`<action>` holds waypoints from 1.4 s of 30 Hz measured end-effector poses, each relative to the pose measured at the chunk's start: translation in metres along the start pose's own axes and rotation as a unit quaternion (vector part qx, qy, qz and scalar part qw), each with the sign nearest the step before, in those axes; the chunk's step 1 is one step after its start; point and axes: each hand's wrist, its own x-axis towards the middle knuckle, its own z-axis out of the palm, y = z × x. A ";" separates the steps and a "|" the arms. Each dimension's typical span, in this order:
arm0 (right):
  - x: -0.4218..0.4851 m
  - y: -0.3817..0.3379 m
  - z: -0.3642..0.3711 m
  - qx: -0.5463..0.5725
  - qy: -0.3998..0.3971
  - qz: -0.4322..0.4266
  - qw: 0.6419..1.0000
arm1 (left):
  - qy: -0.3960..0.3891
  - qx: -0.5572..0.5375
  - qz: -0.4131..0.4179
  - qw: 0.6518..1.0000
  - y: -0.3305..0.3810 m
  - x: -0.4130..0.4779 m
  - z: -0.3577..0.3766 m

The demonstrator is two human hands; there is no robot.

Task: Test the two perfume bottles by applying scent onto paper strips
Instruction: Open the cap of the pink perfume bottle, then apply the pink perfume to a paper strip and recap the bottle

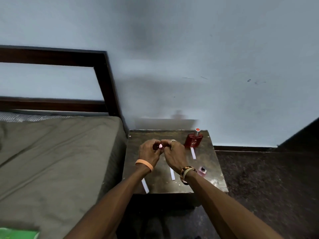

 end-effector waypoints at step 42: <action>0.017 0.074 0.063 -0.108 0.046 0.193 0.974 | 0.052 0.063 -0.001 0.997 -0.091 -0.001 0.004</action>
